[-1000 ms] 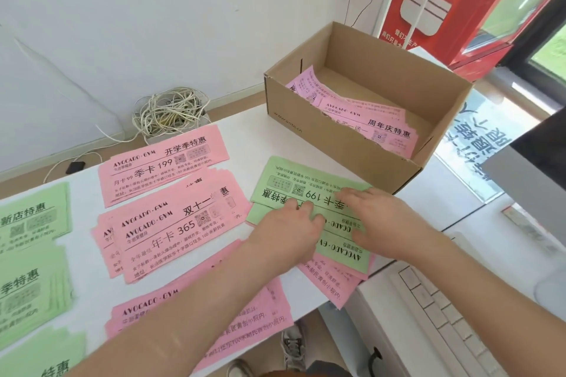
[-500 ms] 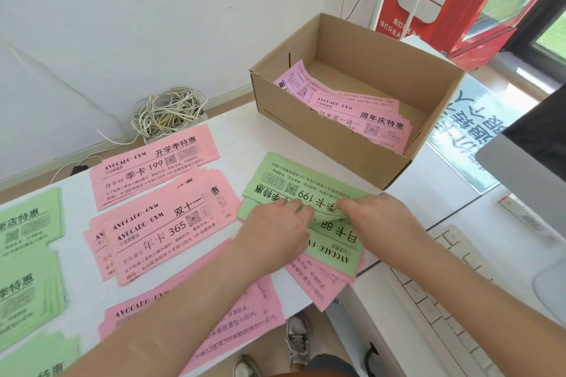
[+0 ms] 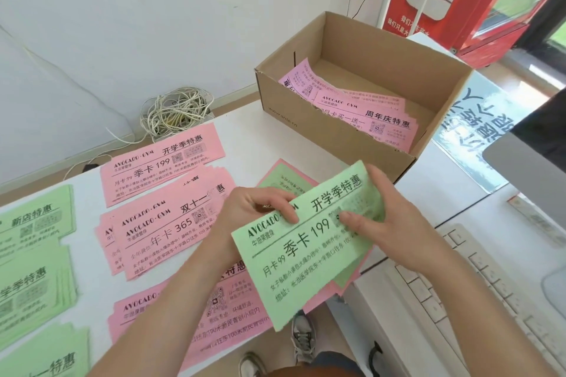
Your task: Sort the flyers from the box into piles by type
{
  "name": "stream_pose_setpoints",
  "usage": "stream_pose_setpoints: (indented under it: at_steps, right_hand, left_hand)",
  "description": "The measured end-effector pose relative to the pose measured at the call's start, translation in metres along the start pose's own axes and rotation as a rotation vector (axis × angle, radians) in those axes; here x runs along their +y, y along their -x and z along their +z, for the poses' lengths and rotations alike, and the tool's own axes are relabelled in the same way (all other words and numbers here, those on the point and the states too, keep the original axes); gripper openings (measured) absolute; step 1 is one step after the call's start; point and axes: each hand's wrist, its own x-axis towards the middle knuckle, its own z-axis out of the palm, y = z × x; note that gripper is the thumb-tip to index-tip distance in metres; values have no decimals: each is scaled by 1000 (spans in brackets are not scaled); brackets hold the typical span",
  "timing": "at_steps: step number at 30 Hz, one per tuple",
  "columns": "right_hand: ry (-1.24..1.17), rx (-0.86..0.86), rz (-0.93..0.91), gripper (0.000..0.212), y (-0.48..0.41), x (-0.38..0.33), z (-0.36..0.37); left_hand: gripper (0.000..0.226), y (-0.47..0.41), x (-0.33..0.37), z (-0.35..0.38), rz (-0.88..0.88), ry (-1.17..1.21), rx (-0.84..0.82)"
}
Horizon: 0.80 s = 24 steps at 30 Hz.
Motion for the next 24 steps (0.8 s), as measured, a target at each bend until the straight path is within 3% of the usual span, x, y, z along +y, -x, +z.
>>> stream_pose_setpoints:
  at_steps: [2,4,8,10,13,18,24]
  right_hand:
    - [30,25,68,54,-7,0,-3]
    - [71,116,91,28,-10,6,-6]
    - [324,190,131,14,-6,19,-10]
    - [390,184,141,14,-7,25,-9]
    - [472,184,138,14,-8,27,-5]
    - [667,232,99,17,-7,24,-2]
    - [572,260,90,21,-2,25,-7]
  left_hand:
    - [16,4,3,1,-80,-14,-23]
    - [30,3,2,2,-142,-104,-6]
    - [36,-21,-12,-20,63,-936,53]
    - [41,-39,-15,-24,123,-1241,-73]
    - [73,-66,-17,-15,136,-1577,-267]
    - [95,-89,-10,2,133,-1847,-348]
    - [97,-95,-6,11,146,-1972,-377]
